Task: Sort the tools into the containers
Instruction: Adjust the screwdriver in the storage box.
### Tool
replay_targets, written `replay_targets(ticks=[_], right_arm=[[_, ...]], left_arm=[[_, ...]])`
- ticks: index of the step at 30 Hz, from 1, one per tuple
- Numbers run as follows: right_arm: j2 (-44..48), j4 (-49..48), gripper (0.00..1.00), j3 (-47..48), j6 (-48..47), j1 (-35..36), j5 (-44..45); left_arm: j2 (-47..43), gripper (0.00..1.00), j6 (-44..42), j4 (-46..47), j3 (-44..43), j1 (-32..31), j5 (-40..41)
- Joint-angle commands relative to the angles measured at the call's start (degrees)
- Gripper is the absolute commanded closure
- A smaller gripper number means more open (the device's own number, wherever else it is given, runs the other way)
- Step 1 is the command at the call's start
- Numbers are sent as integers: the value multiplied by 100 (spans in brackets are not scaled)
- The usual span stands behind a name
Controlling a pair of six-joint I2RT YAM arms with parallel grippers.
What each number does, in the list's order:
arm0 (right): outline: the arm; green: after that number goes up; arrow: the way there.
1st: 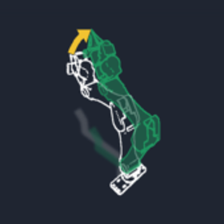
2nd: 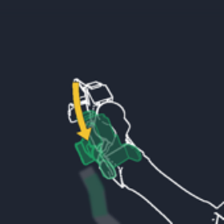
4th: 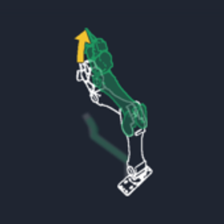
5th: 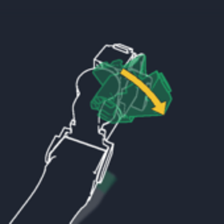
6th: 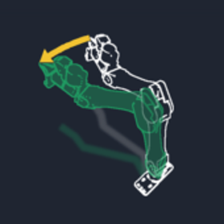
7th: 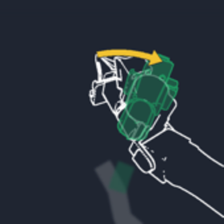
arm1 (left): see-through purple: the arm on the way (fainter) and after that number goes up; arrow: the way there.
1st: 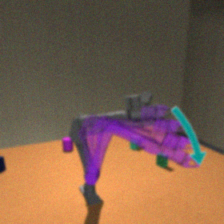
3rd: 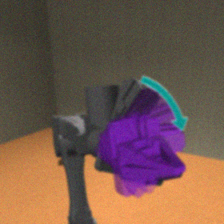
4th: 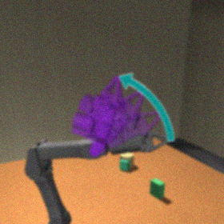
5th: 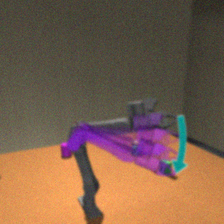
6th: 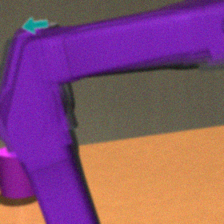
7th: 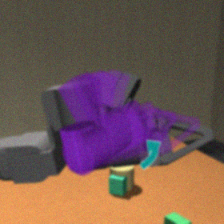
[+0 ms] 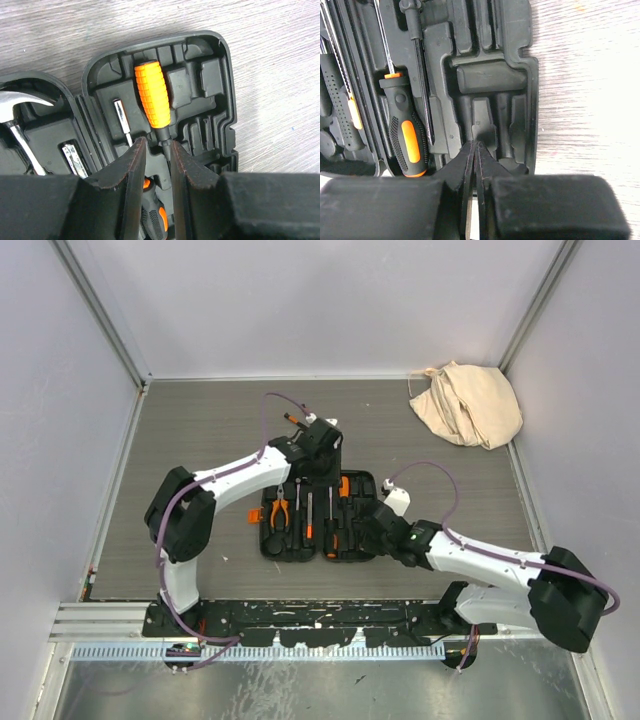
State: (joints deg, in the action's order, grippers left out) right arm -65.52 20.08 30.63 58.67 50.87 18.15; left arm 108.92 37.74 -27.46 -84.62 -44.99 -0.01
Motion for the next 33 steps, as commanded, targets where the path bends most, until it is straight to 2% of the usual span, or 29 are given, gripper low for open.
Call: replay_targets(ticks=[1,10,18,33], right_arm=[[396,247,89,113,-70,-26,254],[782,504,89,-76,155,-42,515],[931,-290,89,-543,40,-39,-10],[455,-364,88,-565,40,-42,-161]], left_arm=[[11,72,-102,63,-243,19,-117],[621,75,113,-493,-800,-181,88],[787,74,243,-597,-786,-313,241],[1369,77,254,-1066,-1355,-389,661]])
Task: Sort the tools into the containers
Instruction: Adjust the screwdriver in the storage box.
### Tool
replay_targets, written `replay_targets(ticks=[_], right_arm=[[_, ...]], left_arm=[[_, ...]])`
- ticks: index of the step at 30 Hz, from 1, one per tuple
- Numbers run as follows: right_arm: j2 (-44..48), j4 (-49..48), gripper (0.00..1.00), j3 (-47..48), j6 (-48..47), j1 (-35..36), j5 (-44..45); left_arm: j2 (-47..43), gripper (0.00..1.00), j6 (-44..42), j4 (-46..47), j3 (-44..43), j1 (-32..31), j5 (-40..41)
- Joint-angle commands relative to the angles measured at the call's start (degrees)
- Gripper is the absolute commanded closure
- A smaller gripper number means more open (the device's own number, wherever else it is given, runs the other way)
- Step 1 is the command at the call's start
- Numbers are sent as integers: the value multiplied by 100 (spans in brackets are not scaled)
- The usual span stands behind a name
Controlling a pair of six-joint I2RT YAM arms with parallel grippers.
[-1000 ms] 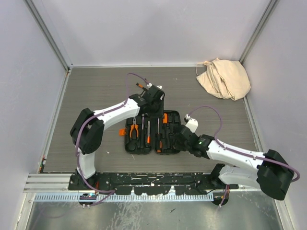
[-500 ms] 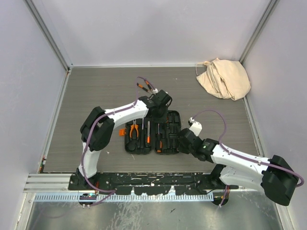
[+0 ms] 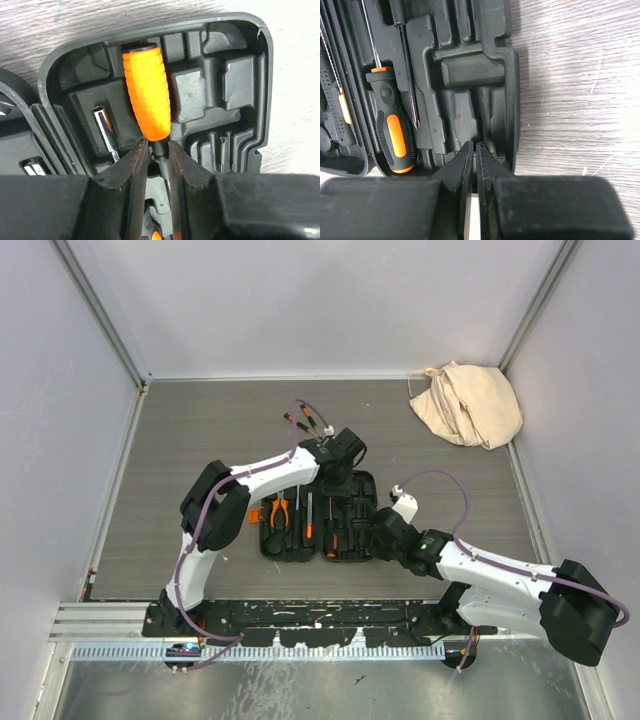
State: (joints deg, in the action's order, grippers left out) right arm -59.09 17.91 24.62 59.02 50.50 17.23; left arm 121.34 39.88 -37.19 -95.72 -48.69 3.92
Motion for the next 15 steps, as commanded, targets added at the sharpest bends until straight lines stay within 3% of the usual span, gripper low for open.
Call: replay_targets(ticks=[1,8,15], right_arm=[[-215,-148,88,34,11,-5,-91],[-187,-131,88,16,42,-5,-105],[-22,-62,88,25,26,-5,-32]], left_arm=[[153,77,42,-97,-287,-19,267],[195,77,-8,-77,-423,-22,182],[-144,70,-127,19,-520,-25,59]])
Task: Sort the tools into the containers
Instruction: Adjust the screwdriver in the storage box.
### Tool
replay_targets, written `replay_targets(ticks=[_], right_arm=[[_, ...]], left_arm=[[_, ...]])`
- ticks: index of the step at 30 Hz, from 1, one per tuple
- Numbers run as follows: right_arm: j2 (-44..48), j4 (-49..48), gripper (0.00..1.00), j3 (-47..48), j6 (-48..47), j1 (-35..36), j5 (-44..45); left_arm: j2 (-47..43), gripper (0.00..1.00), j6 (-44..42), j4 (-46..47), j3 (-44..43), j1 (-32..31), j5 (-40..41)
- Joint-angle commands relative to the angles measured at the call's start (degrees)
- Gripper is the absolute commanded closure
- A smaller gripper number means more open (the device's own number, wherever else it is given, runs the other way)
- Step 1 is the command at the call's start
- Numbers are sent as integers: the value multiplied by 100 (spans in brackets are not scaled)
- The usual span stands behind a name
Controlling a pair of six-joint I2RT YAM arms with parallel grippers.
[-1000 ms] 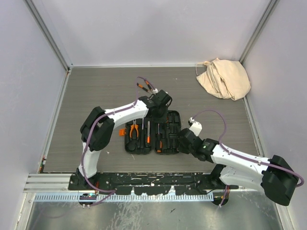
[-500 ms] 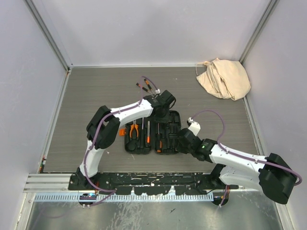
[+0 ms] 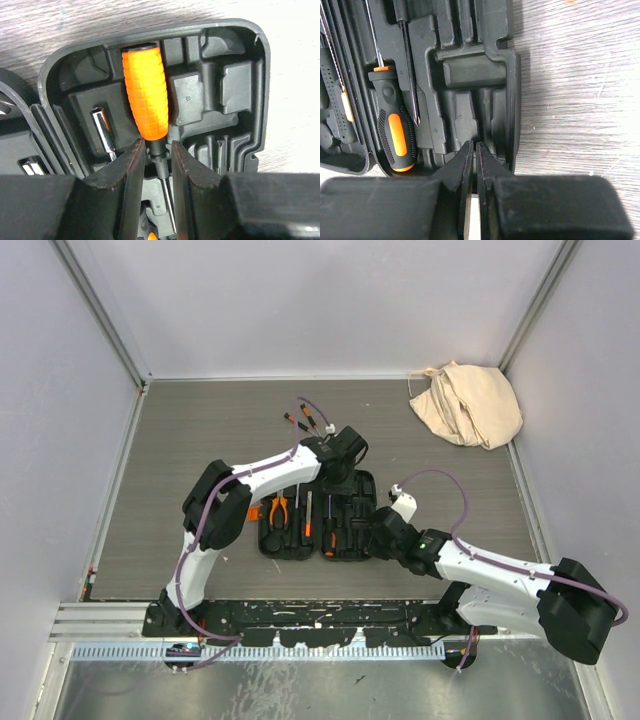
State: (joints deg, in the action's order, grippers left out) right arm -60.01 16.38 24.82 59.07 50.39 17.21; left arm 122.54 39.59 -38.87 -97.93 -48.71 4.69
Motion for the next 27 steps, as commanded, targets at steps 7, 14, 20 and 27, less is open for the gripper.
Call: replay_targets(ticks=[7,14,20,27], right_arm=[[42,256,88,16,68,10,21],[143,326,88,72,53,6,69],[245,370,88,254,-25,6,43],[409,327,88,549,-198,6,-76]], left_arm=[[-412,67,-189,196,-531,31,3],[-91,71,-170,82,-622,167,-12],[94,73,-187,106,-613,164,25],[340,74,-198,123,-600,170,26]])
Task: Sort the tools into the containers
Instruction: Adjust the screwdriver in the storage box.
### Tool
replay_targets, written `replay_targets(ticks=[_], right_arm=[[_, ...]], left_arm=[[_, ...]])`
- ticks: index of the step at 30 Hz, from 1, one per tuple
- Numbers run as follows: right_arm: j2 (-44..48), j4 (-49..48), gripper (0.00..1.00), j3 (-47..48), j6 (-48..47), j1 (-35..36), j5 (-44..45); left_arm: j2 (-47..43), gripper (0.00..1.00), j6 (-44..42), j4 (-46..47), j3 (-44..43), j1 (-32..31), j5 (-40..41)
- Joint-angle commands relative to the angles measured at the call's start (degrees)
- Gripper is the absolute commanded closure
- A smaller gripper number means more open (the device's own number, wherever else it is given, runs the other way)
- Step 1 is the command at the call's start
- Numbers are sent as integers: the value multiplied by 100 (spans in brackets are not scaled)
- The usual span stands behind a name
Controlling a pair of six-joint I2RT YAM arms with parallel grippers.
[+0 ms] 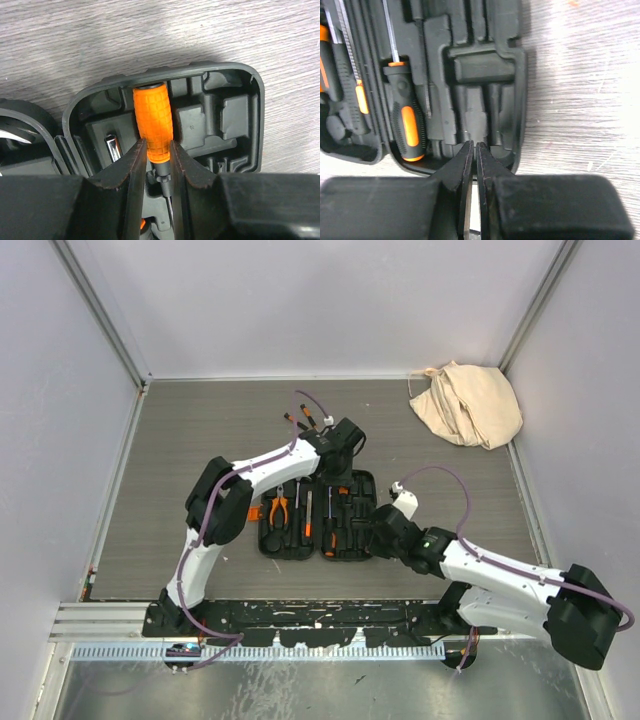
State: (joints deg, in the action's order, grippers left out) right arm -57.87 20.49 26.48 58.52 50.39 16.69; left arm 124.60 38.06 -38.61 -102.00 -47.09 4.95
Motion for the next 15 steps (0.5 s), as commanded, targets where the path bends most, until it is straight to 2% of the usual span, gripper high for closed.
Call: replay_targets(ticks=[1,6,15], right_arm=[[209,-140,87,402,-161,6,-55],[15,-544,84,513,-261,6,-184],[-1084,-747,87,1142,-399,-49,-375]], left_arm=[[168,75,-45,99,-191,23,6],[238,77,-19,114,-101,20,6],[223,78,10,174,74,11,-36]])
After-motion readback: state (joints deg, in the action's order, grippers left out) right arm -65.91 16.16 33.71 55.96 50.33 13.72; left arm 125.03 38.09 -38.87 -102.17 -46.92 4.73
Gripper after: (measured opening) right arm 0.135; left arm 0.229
